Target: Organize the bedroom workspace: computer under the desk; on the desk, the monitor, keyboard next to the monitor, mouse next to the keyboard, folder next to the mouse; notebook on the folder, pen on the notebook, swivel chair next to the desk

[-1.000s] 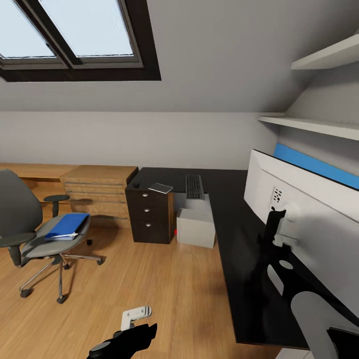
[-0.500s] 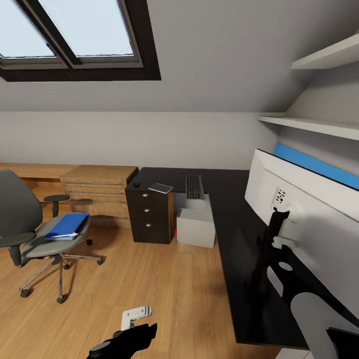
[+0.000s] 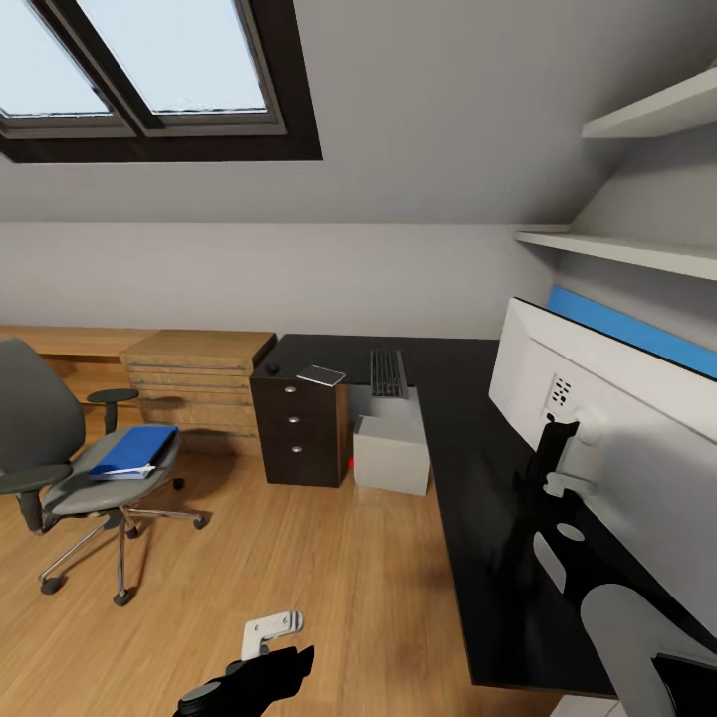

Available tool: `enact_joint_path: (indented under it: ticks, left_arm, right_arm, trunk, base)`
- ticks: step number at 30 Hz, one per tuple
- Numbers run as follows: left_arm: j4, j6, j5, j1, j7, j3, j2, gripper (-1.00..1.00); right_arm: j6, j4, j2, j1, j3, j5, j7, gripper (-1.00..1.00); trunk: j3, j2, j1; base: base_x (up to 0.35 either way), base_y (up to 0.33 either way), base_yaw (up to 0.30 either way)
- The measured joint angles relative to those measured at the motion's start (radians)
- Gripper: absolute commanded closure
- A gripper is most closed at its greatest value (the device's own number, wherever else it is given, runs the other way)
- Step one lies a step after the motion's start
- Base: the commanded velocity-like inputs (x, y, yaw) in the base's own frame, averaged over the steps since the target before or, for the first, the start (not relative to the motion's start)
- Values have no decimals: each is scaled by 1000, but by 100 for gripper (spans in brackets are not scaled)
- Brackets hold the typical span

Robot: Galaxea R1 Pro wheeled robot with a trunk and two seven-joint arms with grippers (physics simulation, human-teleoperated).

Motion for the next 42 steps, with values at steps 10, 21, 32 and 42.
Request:
enact_joint_path:
  ticks: [10,21,32,42]
  left_arm:
    - [0,0,0,0,0,0,0,-100]
    - [0,0,0,0,0,-1,0,-100]
    - [1,0,0,0,0,-1,0,-100]
    - [1,0,0,0,0,-1,0,-100]
  right_arm:
    - [1,0,0,0,0,-2,-1,-100]
    - [0,0,1,0,0,1,-2,-100]
    - [1,0,1,0,5,3,1,-100]
    - [0,0,1,0,1,2,-2,-100]
  trunk:
    - [0,0,0]
    - [0,0,0]
    - [0,0,0]
    - [0,0,0]
  base:
    - [0,0,0]
    - [-77,0,0]
    - [-105,0,0]
    - [-267,-44,0]
